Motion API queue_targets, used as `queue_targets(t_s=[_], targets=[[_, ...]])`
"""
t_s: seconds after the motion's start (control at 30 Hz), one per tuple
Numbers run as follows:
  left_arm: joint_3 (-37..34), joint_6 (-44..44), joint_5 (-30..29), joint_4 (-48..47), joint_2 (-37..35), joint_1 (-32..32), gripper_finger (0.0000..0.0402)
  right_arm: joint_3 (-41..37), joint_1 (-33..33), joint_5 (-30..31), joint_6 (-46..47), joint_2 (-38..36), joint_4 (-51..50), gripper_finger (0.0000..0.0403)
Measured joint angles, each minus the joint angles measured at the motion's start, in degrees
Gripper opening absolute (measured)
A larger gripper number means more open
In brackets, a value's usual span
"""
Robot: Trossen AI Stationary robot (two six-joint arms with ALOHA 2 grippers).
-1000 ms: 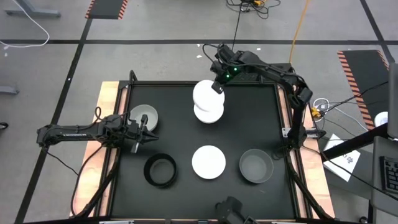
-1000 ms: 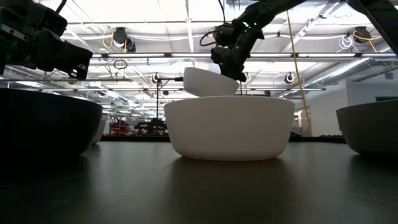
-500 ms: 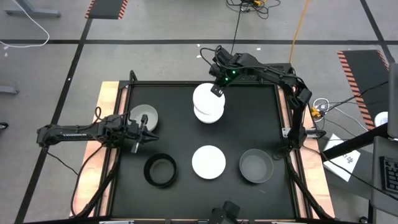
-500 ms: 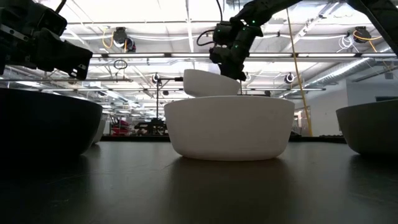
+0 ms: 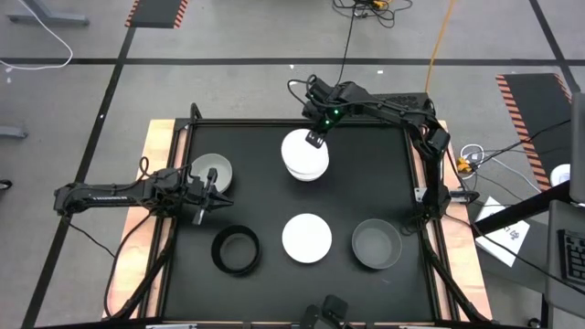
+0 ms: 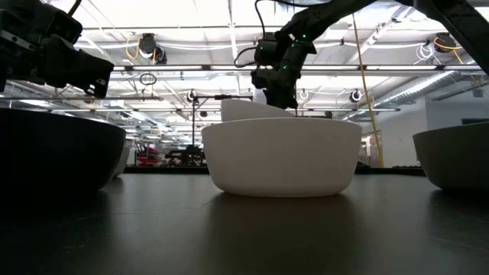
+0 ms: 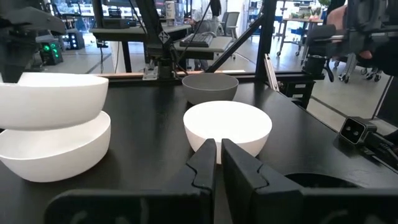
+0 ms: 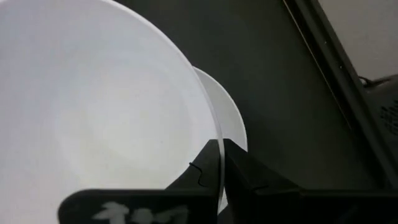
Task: Nest bowls inside each other
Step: Stack the top right white bowl on the top middle white bowl
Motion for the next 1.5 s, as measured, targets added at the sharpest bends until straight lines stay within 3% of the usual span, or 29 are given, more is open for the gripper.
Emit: queue_targets(t_s=[1.5], targets=[[0.0, 0.4, 0.1, -1.0, 0.0, 0.0, 0.0026, 0.0, 1.4, 3.8, 0.5, 3.5, -4.5, 0.0000]])
